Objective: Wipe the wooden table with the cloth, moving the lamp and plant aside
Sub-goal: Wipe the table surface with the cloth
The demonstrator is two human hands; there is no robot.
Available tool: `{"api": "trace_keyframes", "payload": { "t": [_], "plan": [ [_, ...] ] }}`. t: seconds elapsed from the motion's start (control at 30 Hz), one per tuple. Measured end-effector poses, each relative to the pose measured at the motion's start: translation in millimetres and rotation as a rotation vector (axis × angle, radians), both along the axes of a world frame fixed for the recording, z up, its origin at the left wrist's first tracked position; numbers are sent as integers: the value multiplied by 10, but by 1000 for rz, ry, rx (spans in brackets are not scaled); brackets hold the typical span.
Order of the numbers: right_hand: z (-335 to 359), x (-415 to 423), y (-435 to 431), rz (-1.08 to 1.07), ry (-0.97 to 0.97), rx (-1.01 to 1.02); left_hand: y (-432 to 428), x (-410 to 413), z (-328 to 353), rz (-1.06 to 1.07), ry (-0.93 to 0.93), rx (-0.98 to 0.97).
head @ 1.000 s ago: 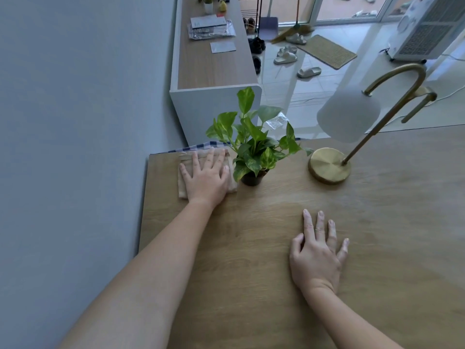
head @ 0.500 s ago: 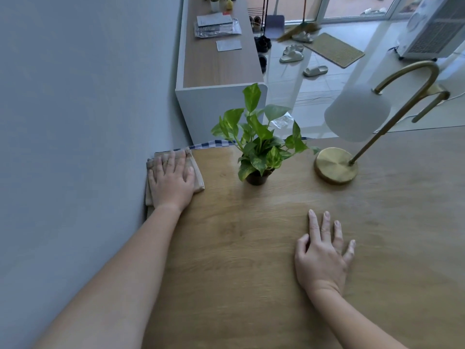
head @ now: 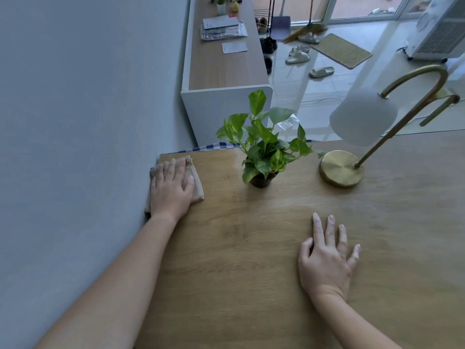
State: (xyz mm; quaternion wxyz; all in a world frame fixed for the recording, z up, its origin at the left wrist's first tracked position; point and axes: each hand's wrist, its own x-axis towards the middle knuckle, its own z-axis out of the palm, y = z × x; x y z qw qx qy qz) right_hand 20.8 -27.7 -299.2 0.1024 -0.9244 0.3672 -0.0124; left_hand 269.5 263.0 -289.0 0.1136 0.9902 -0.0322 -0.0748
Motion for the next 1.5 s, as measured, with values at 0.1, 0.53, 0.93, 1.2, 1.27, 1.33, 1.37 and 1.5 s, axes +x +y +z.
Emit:
{"api": "trace_keyframes", "payload": {
  "t": [0.1, 0.53, 0.93, 1.2, 1.27, 1.33, 1.37, 1.5],
  "plan": [
    [-38, 17, -3, -1, -21, -23, -130, 473, 44, 15, 32, 8],
    [-35, -13, -43, -2, -2, -2, -210, 83, -100, 24, -6, 9],
    [42, -21, -34, 9, 15, 42, -294, -1669, -64, -120, 17, 17],
    [109, -79, 0, 49, 58, 83, 389, -2668, -108, -102, -39, 52],
    [114, -74, -3, 56, 67, 90, 565, -2859, -139, -87, -45, 46],
    [121, -84, 0, 65, 77, 91, 664, -3088, -144, -88, -56, 44],
    [126, -92, 0, 68, 79, 92, 679, -3207, -144, -81, -56, 50],
    [122, -111, -9, 82, 85, 102, 468, -3558, -147, -29, 1, 55]
  ]
}}
